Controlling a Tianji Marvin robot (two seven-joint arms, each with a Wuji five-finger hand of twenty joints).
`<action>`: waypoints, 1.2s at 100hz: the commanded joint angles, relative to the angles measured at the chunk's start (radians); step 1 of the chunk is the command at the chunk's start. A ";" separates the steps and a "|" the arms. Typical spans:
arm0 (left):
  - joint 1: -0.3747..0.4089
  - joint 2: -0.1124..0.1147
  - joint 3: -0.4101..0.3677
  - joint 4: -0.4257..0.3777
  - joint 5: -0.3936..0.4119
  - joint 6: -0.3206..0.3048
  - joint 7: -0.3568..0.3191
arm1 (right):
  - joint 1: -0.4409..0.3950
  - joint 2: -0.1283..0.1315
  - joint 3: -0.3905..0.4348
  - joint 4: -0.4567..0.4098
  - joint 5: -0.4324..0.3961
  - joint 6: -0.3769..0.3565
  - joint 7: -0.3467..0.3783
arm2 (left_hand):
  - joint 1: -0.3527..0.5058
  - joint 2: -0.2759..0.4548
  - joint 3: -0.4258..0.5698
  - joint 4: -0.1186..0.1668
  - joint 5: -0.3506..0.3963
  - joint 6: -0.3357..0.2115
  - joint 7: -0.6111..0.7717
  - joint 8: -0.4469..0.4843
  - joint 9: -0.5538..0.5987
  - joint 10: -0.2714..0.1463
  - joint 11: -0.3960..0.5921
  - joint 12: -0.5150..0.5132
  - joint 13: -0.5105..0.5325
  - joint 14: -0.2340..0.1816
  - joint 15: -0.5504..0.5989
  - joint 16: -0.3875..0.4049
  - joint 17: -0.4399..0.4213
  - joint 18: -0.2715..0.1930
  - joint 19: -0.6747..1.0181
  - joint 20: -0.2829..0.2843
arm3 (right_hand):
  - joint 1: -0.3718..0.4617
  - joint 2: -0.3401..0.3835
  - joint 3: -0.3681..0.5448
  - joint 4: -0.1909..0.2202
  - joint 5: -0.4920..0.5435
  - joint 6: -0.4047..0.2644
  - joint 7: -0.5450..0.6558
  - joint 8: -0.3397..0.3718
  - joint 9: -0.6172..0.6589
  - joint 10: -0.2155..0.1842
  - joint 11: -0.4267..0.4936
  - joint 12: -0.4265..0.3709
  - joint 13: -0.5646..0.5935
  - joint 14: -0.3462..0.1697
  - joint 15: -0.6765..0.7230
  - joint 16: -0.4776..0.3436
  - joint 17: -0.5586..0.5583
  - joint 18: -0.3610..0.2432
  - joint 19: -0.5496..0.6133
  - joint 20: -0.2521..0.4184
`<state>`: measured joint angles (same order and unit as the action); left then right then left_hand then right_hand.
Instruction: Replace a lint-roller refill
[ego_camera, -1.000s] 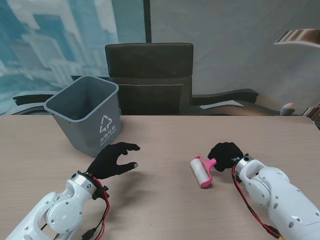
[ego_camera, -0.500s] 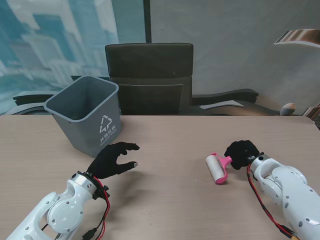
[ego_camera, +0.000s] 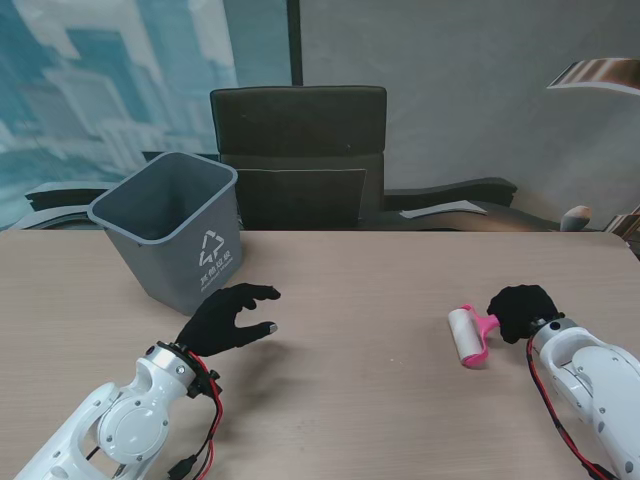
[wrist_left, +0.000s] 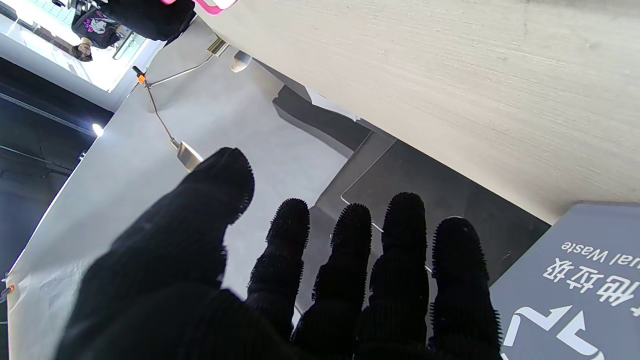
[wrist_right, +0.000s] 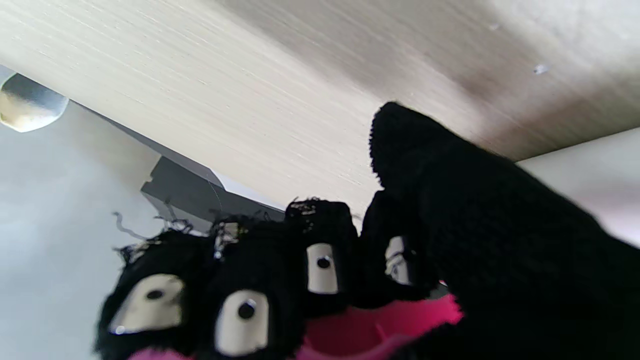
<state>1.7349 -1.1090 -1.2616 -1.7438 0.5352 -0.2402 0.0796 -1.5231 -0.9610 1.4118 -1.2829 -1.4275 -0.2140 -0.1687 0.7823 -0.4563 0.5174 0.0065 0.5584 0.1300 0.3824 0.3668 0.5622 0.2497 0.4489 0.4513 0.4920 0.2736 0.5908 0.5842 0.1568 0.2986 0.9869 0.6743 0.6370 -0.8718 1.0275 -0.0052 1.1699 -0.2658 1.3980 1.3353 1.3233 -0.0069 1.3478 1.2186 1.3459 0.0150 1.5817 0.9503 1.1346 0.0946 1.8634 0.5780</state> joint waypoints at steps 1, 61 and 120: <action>-0.001 -0.006 0.003 0.000 -0.003 0.002 -0.014 | -0.011 -0.002 -0.016 -0.011 0.004 -0.010 0.025 | 0.025 0.053 0.007 0.021 0.016 -0.012 0.013 0.012 0.015 0.006 0.008 -0.016 -0.020 -0.006 0.023 0.012 -0.003 -0.009 0.011 0.016 | 0.004 -0.021 0.055 -0.039 0.037 -0.004 0.000 0.018 0.063 0.088 0.021 0.004 -0.017 -0.388 0.148 0.027 0.067 -0.182 0.160 0.011; -0.012 -0.007 0.029 0.007 -0.035 0.003 -0.026 | 0.051 -0.040 -0.234 -0.141 0.155 0.078 0.190 | 0.026 0.053 0.007 0.022 0.018 -0.011 0.019 0.013 0.021 0.006 0.012 -0.014 -0.017 -0.006 0.027 0.013 -0.002 -0.008 0.016 0.016 | 0.017 -0.033 0.055 -0.047 0.035 0.022 -0.007 0.019 0.056 0.111 0.019 0.001 -0.018 -0.362 0.154 0.019 0.065 -0.154 0.162 0.005; -0.004 -0.006 0.018 0.003 -0.024 -0.003 -0.020 | 0.086 -0.049 -0.320 -0.129 0.221 0.122 0.202 | 0.027 0.054 0.007 0.022 0.017 -0.012 0.019 0.012 0.020 0.006 0.012 -0.014 -0.018 -0.005 0.027 0.013 -0.002 -0.008 0.016 0.015 | 0.012 -0.022 0.047 -0.051 0.030 0.027 -0.013 0.021 0.047 0.116 0.016 0.001 -0.018 -0.359 0.153 0.006 0.064 -0.146 0.160 0.001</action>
<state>1.7260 -1.1119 -1.2397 -1.7360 0.5066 -0.2431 0.0714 -1.4160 -1.0173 1.0715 -1.4128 -1.1854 -0.0907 0.0237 0.7823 -0.4563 0.5174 0.0079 0.5584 0.1302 0.3870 0.3669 0.5623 0.2501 0.4494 0.4512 0.4920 0.2736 0.5908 0.5863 0.1569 0.2986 0.9868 0.6747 0.6375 -0.8718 1.0275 -0.0197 1.1699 -0.2566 1.3868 1.3369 1.3233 -0.0069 1.3478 1.2187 1.3453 0.0149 1.5906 0.9500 1.1346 0.0946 1.8665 0.5712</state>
